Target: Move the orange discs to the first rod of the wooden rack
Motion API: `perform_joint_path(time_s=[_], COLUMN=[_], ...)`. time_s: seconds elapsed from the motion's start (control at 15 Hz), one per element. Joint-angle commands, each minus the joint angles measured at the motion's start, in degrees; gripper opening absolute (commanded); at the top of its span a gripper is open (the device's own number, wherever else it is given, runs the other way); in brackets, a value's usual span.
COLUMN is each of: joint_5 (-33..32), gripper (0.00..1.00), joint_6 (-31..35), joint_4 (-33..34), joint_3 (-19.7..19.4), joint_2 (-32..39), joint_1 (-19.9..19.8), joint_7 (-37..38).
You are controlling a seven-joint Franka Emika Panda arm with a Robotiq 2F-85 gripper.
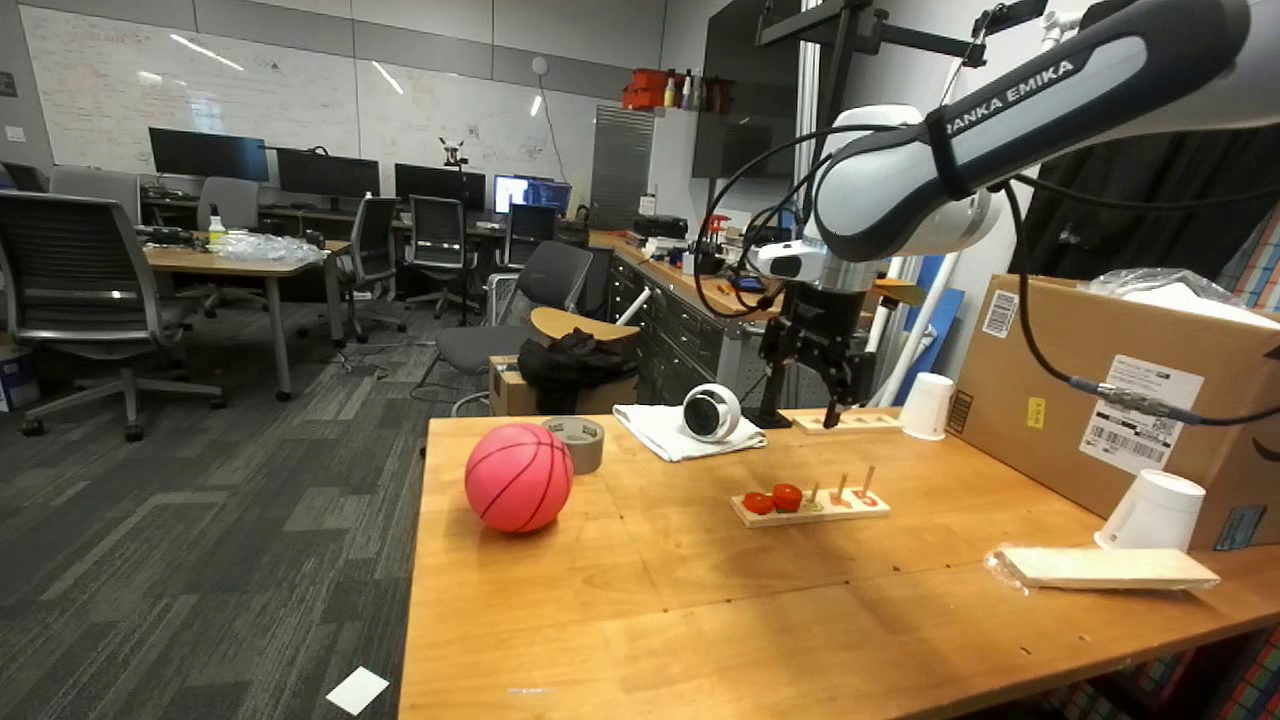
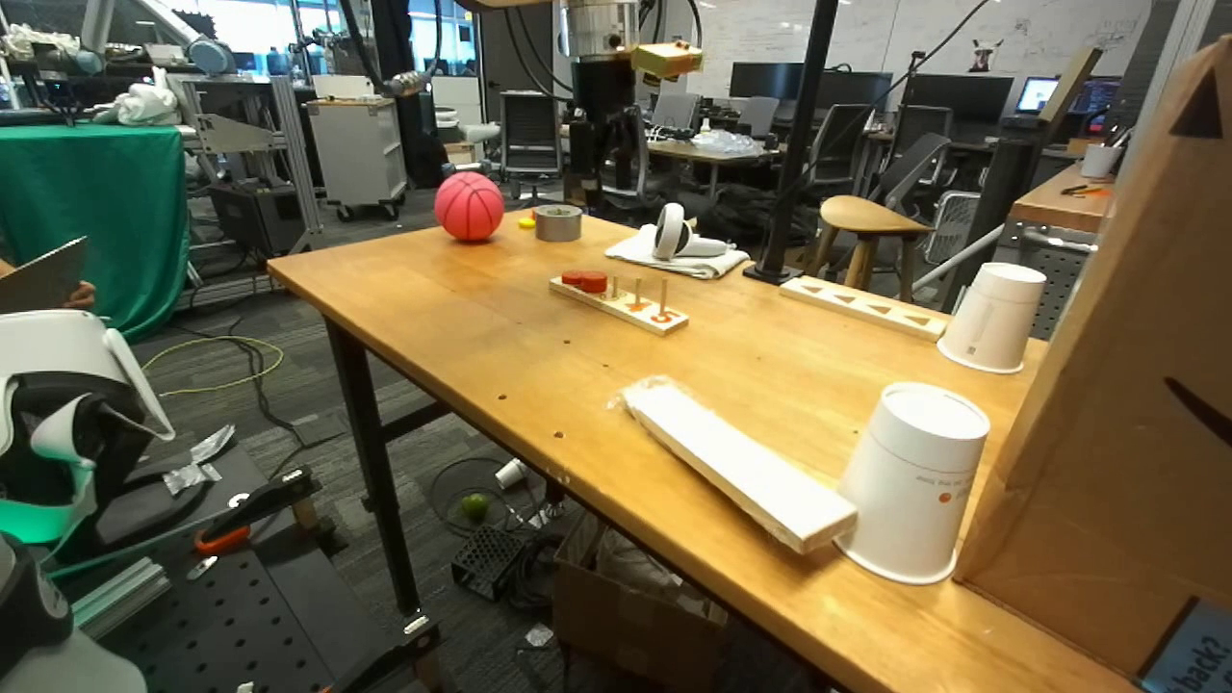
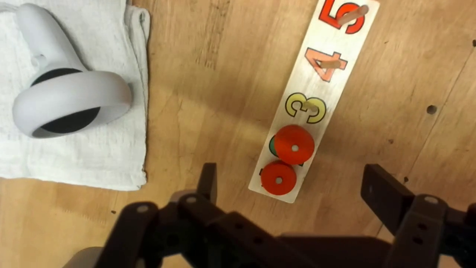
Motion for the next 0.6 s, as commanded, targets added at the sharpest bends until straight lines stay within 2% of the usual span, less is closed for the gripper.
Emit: perform_joint_path(time_s=[0.0, 0.27, 0.53], joint_5=[-0.9, -0.8, -0.7], gripper=[1.00, 1.00, 1.00], joint_6=[-4.6, -7.9, -2.4], joint_4=[5.1, 4.4, 2.4], joint_3=[1.2, 2.0, 2.7], joint_2=[3.6, 3.3, 3.2], joint_1=[0.7, 1.3, 1.2], joint_7=[-1.5, -0.9, -2.6])
